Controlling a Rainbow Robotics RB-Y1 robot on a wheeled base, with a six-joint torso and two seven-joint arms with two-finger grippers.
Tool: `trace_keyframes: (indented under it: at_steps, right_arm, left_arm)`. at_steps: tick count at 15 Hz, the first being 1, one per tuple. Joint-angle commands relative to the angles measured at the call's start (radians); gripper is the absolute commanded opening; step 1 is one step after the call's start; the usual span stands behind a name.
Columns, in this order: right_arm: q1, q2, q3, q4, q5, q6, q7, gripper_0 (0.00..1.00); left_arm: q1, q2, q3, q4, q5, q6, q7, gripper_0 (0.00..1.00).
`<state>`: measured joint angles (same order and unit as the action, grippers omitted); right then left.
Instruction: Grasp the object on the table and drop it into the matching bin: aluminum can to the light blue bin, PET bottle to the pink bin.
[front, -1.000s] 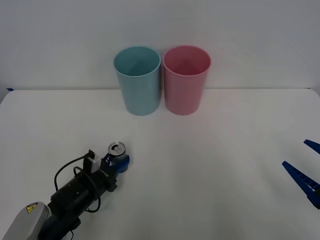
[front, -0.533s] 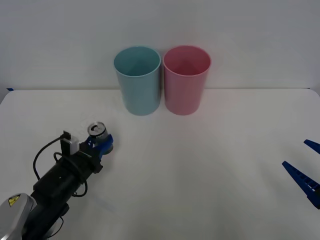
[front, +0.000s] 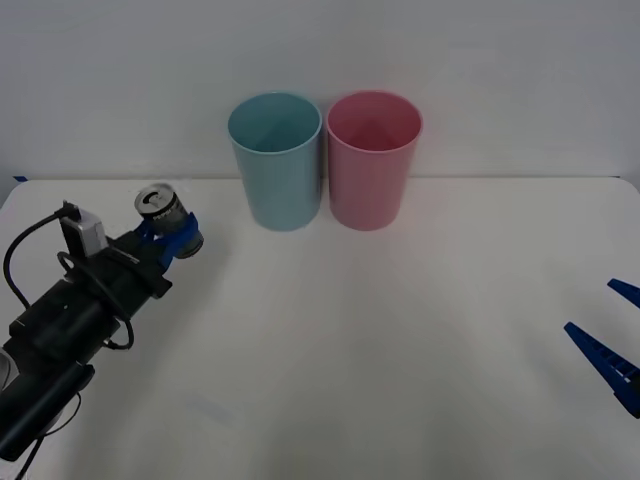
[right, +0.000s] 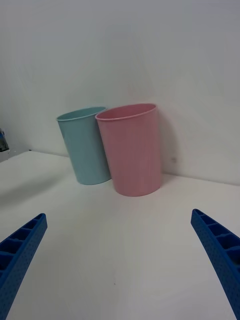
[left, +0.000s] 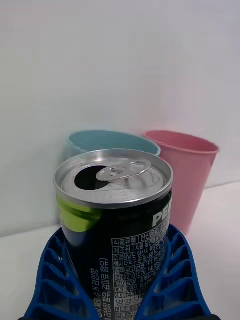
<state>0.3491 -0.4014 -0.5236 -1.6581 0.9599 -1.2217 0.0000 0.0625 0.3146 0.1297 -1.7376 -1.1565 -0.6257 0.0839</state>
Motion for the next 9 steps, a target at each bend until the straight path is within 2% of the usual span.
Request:
trace_keyframes:
  at_steps: [1, 6, 9]
  right_arm:
    - [0.000, 0.000, 0.000, 0.000, 0.000, 0.000, 0.000, 1.00]
    - [0.000, 0.000, 0.000, 0.000, 0.000, 0.000, 0.000, 1.00]
    - [0.000, 0.000, 0.000, 0.000, 0.000, 0.000, 0.000, 1.00]
  left_arm:
    - [-0.063, 0.018, 0.018, -0.022, -0.018, -0.008, 0.096, 0.00]
    - [-0.219, 0.032, 0.057, -0.019, -0.141, -0.022, 0.323, 0.00]
    - [-0.337, 0.032, 0.057, 0.062, -0.190, -0.032, 0.366, 0.00]
